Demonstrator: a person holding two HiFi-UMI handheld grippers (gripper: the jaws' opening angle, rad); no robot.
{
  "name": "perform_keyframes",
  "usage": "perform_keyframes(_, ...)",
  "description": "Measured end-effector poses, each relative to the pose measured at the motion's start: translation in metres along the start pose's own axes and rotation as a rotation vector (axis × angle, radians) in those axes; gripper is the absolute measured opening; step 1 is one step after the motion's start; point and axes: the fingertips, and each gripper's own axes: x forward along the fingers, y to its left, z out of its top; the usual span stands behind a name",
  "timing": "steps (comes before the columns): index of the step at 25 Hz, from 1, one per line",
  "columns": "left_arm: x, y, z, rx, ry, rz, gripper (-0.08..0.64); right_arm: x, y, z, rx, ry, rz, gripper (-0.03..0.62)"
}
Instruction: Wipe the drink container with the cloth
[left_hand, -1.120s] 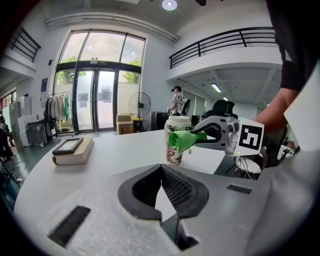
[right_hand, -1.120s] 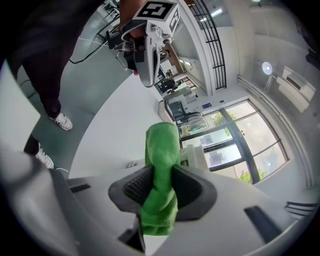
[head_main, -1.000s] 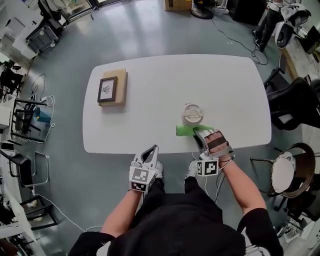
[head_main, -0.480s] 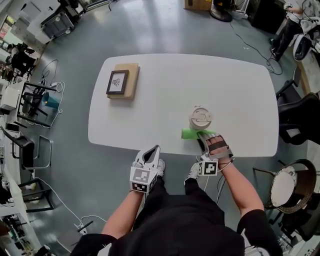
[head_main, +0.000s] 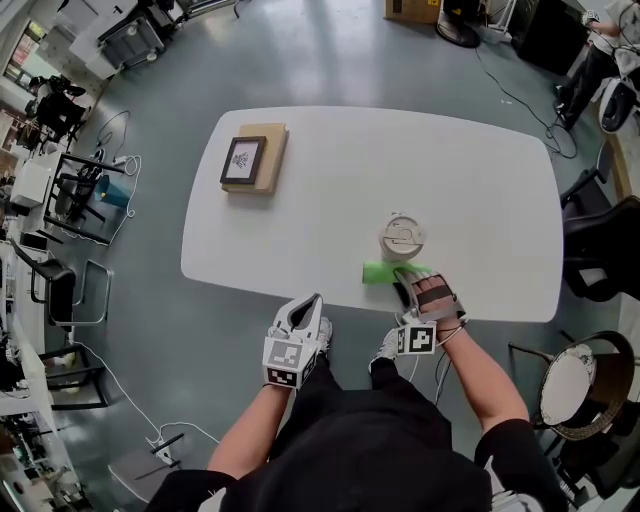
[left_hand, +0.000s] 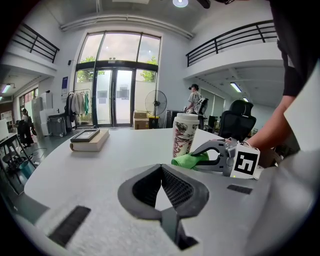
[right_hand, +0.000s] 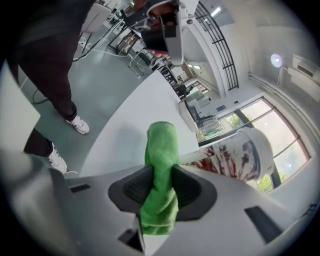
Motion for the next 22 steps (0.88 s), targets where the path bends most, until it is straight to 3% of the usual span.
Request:
perform_keyframes(7,0.009,-0.017,0.009,-0.083,-0.039,-0.020,0.014,-0.055,-0.047,0.032,0.143,-0.184,-0.097,0.123)
perform_keyframes(11,0.012,-0.024,0.025,-0.076,-0.067,-0.010,0.014,-0.085,-0.075,0.038,0.318,-0.266,-0.085,0.124)
perform_keyframes(16,0.014,-0.042,0.042,-0.103,-0.107,-0.029,0.014,-0.111,-0.106,0.020,0.703,-0.332,-0.033,0.127)
perform_keyframes(20,0.020,-0.063,0.050,-0.084,-0.121,-0.055,0.014,-0.125,-0.134,0.004,1.085,-0.471,-0.015,0.127)
perform_keyframes(22,0.022,-0.066,0.055,-0.077,-0.129,-0.053,0.014,-0.131,-0.148,-0.006,1.218,-0.533,-0.020,0.124)
